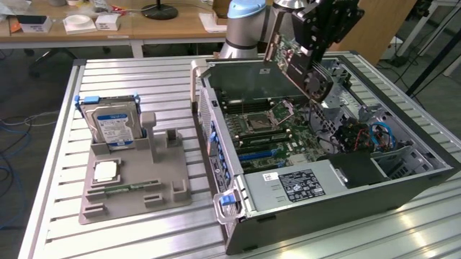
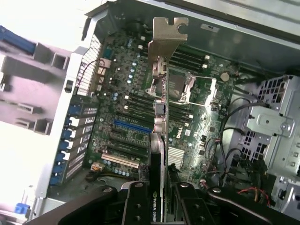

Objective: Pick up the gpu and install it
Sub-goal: 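Insert the gpu into the slot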

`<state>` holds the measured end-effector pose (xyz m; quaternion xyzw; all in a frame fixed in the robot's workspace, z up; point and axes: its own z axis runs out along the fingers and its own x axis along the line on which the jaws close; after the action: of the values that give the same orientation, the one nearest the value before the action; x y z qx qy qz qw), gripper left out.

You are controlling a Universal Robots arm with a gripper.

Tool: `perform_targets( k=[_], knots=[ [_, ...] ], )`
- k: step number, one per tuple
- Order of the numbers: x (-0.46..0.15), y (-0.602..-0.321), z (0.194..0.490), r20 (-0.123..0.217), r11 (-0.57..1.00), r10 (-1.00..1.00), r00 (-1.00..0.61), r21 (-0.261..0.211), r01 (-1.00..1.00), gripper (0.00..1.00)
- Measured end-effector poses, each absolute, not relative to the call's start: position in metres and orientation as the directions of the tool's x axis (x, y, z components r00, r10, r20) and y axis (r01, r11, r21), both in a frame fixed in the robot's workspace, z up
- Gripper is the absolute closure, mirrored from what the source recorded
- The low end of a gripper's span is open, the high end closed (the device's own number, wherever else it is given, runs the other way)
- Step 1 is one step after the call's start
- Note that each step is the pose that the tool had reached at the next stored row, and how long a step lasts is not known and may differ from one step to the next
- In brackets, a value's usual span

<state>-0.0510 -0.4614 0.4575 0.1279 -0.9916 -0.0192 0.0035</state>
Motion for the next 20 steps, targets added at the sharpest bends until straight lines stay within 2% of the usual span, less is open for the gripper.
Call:
perform_targets(
  k=[20],
  knots=[
    [-0.051, -0.4614, 0.4578, 0.002, 0.851, -0.525, -0.851, 0.039, -0.524, 0.74]
  ],
)
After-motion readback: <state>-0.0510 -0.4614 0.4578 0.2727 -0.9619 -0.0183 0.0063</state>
